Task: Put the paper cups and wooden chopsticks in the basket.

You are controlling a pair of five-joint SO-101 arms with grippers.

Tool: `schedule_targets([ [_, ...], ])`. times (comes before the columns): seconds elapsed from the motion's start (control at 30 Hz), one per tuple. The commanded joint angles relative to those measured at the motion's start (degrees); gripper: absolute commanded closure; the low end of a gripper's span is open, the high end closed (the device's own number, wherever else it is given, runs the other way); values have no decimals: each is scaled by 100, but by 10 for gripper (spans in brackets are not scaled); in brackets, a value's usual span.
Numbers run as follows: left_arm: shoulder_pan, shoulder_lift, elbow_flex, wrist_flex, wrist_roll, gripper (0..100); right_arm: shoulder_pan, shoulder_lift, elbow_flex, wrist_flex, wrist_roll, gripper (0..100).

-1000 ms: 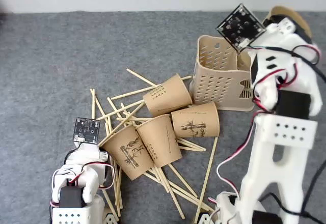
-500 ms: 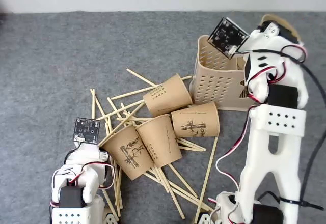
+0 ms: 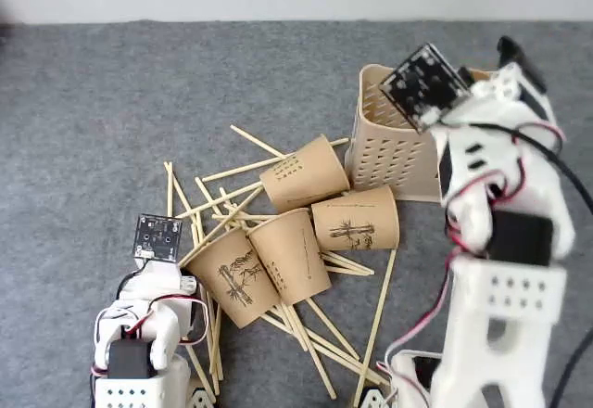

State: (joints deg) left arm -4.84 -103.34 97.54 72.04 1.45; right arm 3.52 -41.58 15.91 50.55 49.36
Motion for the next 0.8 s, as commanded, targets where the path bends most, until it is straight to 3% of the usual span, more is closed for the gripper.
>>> schedule_targets([
  [0.0, 26, -79, -110, 26, -9, 986, -180, -426, -79, 391, -316, 809],
  [0.1, 26, -79, -110, 26, -9, 986, -180, -479, -79, 989, -668, 810],
  [0.43, 26, -79, -110, 26, -9, 986, -180, -479, -53, 3644, -3429, 811],
  [0.77, 26, -79, -110, 26, -9, 986, -418, -479, 440, 4963, -4035, 812],
])
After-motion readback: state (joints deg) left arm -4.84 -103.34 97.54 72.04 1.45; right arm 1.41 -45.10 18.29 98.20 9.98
